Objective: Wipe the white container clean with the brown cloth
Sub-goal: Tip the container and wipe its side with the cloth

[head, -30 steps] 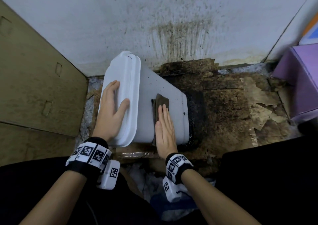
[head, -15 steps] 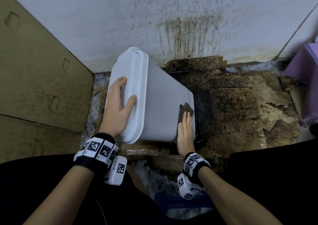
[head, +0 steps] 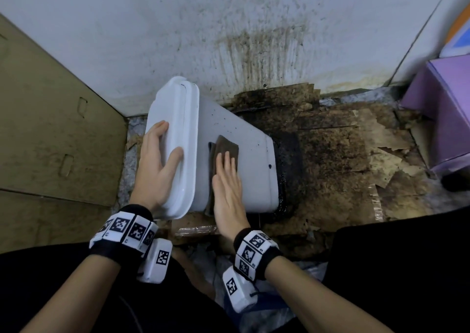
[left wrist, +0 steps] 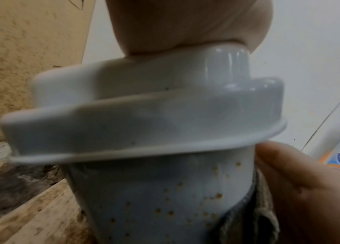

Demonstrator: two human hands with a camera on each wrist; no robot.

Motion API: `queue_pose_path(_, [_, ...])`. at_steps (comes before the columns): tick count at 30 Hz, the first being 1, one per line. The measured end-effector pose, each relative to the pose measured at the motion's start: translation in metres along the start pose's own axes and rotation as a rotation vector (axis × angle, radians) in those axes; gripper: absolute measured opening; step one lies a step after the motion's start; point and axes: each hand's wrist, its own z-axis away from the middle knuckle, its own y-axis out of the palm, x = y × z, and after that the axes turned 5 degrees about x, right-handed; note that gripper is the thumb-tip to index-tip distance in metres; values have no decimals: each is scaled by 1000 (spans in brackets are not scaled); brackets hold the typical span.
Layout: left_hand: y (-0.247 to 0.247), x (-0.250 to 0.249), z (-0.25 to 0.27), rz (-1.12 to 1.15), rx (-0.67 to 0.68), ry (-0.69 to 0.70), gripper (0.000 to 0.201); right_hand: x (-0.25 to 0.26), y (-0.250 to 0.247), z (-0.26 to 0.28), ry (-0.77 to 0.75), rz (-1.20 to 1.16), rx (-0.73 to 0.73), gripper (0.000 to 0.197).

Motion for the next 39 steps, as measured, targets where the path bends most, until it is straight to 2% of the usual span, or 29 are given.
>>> queue_pose_path(5, [3, -2, 1, -14, 4, 11, 56, -14, -12, 5, -75, 175, 1, 53])
queue_pose_path(9, [6, -6, 1, -9, -3, 7, 56, -36, -31, 3, -106, 223, 25, 54])
queue_pose_path(15, [7, -8, 2, 8, -2, -10, 57, -84, -41, -1, 61, 136, -47, 53])
queue_pose_path(18, [7, -8, 2, 10, -8, -10, 57, -104, -47, -2, 192, 100, -70, 54])
queue_pose_path(22, [5, -9, 3, 43, -9, -27, 55, -116, -49, -7, 297, 67, -70, 55])
queue_pose_path(32, [1, -2, 4, 43, -12, -22, 49, -96, -42, -10, 308, -11, -83, 53])
queue_pose_path(39, [0, 1, 3, -1, 34, 14, 53, -26, -14, -4, 27, 28, -35, 56])
